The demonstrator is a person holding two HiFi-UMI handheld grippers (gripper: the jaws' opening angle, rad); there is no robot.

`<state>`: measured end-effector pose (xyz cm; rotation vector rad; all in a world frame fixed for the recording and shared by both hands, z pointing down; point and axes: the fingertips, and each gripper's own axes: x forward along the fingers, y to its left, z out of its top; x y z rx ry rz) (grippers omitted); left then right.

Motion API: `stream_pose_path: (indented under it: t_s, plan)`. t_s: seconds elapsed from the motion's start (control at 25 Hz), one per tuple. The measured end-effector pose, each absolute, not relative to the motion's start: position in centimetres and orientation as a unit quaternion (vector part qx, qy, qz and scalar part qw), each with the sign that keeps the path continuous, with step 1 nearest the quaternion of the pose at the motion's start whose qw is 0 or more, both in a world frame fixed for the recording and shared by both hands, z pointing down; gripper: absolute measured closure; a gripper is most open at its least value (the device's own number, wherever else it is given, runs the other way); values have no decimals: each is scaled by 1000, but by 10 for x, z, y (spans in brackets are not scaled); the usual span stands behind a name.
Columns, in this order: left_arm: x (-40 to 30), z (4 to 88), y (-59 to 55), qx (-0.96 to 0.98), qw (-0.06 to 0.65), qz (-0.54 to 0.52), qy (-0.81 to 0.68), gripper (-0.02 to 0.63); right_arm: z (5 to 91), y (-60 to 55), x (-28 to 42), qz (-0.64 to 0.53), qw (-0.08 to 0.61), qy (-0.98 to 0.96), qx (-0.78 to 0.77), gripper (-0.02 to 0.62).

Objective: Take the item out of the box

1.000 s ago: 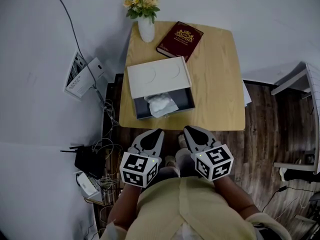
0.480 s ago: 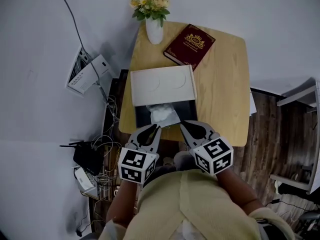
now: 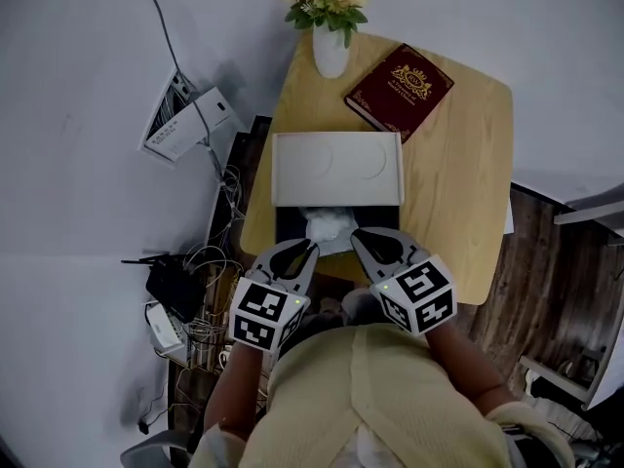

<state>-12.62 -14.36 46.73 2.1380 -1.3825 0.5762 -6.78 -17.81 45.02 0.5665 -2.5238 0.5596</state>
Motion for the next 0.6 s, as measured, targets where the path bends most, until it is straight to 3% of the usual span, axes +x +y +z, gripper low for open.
stream_pose_path:
  t_s: [0.24, 0.36, 0.6]
  plan:
    - [-132, 470, -147, 794, 268, 234, -493, 578, 455, -184, -76, 201, 260, -927, 179, 565]
    - [-131, 472, -146, 793, 275, 238, -488, 501, 457, -187, -78, 205, 262, -927, 173, 565]
    - [-133, 475, -146, 788, 286, 229, -495, 492, 465, -187, -85, 193, 284, -928, 141, 563]
